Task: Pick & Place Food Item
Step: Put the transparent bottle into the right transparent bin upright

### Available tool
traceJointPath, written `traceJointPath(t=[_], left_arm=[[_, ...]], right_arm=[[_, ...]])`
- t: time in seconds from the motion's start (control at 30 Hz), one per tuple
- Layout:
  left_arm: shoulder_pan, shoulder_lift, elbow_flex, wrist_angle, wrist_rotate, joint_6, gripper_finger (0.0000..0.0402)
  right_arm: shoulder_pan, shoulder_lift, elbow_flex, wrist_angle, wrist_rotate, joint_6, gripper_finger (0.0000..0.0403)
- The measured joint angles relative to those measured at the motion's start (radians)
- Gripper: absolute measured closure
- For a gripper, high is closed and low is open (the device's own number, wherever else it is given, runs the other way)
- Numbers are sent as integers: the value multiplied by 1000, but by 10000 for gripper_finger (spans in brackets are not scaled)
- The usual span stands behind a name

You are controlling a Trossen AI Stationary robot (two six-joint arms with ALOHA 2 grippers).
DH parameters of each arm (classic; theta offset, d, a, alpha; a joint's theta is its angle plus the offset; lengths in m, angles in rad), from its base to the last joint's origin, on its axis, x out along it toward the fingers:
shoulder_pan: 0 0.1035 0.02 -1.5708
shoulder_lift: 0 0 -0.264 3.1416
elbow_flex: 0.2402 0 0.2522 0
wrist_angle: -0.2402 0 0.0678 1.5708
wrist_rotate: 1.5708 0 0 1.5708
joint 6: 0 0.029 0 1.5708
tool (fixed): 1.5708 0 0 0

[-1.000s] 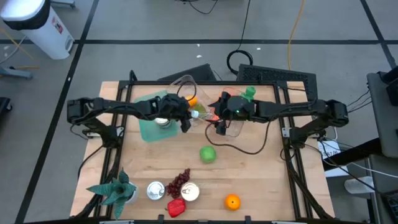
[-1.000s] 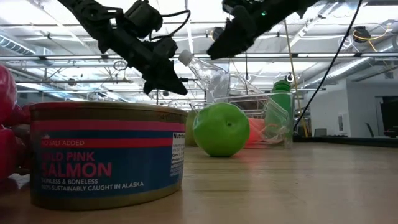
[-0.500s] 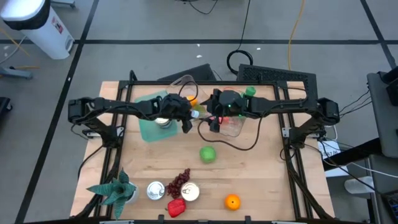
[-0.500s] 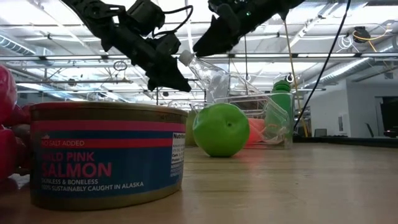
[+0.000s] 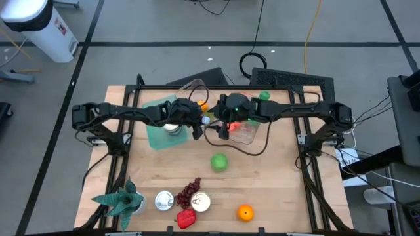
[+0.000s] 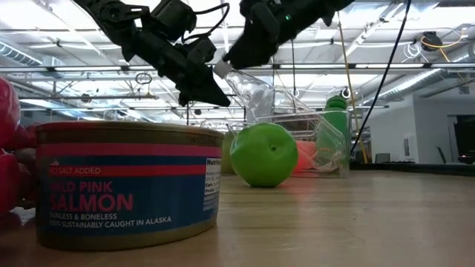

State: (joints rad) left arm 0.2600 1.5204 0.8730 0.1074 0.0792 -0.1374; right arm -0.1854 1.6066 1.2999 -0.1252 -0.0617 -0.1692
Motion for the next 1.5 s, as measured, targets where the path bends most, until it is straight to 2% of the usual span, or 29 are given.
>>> traceJointPath(t=[0.33,0.43,0.53,0.8,1.1,1.37,1.5], left_arm=[[0,0,-1,0,8,24,394],[0,0,-1,-2,9,29,396],[0,0,-1,-1,9,34,399],[-2,0,-1,-1,9,38,398],[-7,0,-1,-1,9,48,384],[-7,-1,-1,-1,9,59,399],[-6,-7,-2,-6,8,77,392]], right_arm=[[-19,101,59,-50,-44,-7,89],[-20,114,67,-49,-44,-1,102],[-20,107,70,-44,-45,-4,138],[-20,108,69,-51,-49,-11,268],[-16,80,68,-33,-48,78,269],[-9,-13,67,-14,-39,110,269],[12,-57,67,-13,-34,124,269]])
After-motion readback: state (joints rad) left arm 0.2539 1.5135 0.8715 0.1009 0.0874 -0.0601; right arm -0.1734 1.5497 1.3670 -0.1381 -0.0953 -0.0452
